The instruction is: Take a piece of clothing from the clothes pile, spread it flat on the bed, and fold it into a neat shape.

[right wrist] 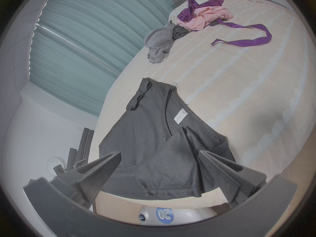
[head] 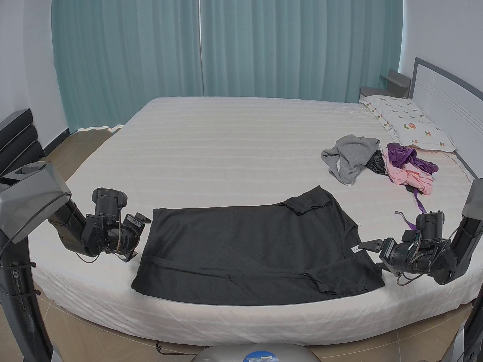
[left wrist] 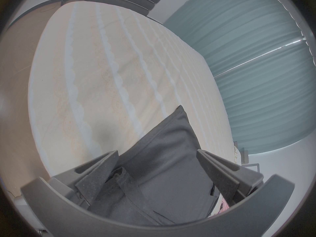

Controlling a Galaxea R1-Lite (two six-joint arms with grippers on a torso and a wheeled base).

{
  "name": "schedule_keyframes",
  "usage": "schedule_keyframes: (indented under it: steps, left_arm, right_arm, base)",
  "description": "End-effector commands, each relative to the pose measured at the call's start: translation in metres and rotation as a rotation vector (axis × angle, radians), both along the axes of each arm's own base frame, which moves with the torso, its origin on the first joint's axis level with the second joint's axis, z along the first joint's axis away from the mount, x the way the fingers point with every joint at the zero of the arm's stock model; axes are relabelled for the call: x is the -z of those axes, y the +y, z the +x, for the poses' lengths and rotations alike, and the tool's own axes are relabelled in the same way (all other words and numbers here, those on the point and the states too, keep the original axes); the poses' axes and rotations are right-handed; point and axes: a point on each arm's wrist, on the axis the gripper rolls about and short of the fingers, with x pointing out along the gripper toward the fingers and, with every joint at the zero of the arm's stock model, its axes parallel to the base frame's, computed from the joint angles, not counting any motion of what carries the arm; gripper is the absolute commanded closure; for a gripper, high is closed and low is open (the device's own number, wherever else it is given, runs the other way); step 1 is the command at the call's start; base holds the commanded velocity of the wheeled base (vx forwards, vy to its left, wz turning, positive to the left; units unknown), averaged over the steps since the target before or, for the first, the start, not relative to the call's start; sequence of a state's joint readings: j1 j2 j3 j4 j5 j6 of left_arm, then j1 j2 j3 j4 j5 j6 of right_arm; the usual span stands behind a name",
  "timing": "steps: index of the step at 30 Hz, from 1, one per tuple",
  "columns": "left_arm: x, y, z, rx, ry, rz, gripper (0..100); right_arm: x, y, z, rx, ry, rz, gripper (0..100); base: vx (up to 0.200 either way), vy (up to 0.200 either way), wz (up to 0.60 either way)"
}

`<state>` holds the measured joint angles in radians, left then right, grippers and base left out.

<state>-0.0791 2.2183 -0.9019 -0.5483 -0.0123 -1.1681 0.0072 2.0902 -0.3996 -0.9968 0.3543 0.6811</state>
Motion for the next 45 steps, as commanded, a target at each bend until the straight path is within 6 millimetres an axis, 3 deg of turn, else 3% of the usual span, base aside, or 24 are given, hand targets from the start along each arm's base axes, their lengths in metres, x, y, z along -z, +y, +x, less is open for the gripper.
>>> schedule_keyframes:
  steps: [1, 10, 14, 20, 27, 34, 40, 45]
  left_arm:
    - [-0.007, 0.009, -0.003, -0.020, -0.010, -0.001, 0]
    - [-0.018, 0.012, -0.012, -0.003, -0.021, -0.062, 0]
    - [-0.023, 0.012, -0.019, 0.032, -0.018, -0.108, 0]
    - [-0.033, 0.008, -0.034, 0.195, -0.027, -0.171, 0]
    - [-0.022, 0.007, -0.043, 0.355, -0.018, -0.086, 0]
    - [0.012, 0.014, -0.036, 0.536, 0.007, 0.101, 0]
    - [0.028, 0.015, -0.035, 0.629, 0.019, 0.184, 0]
    - [0.030, 0.017, -0.037, 0.655, 0.013, 0.222, 0]
  right_arm:
    - [0.004, 0.000, 0.000, 0.001, 0.012, 0.000, 0]
    - [0.001, 0.000, 0.000, 0.010, 0.010, 0.011, 0]
    - [0.001, 0.000, 0.000, 0.010, 0.008, 0.011, 0]
    - [0.001, 0.000, 0.000, 0.010, 0.008, 0.011, 0]
    - [0.001, 0.000, 0.001, 0.007, 0.004, 0.009, 0]
    - [0.002, 0.000, 0.000, 0.005, -0.003, 0.007, 0]
    - [0.003, 0.000, 0.000, 0.005, 0.000, 0.007, 0]
    - [0.003, 0.000, -0.002, 0.004, 0.005, 0.006, 0]
  base:
    - [0.000, 0.000, 0.00]
    - [0.000, 0.000, 0.00]
    - [0.200, 0.000, 0.00]
    - [0.167, 0.000, 0.00]
    - [0.000, 0.000, 0.00]
    - [0.000, 0.000, 0.00]
    - [0.000, 0.000, 0.00]
    - [0.000, 0.000, 0.00]
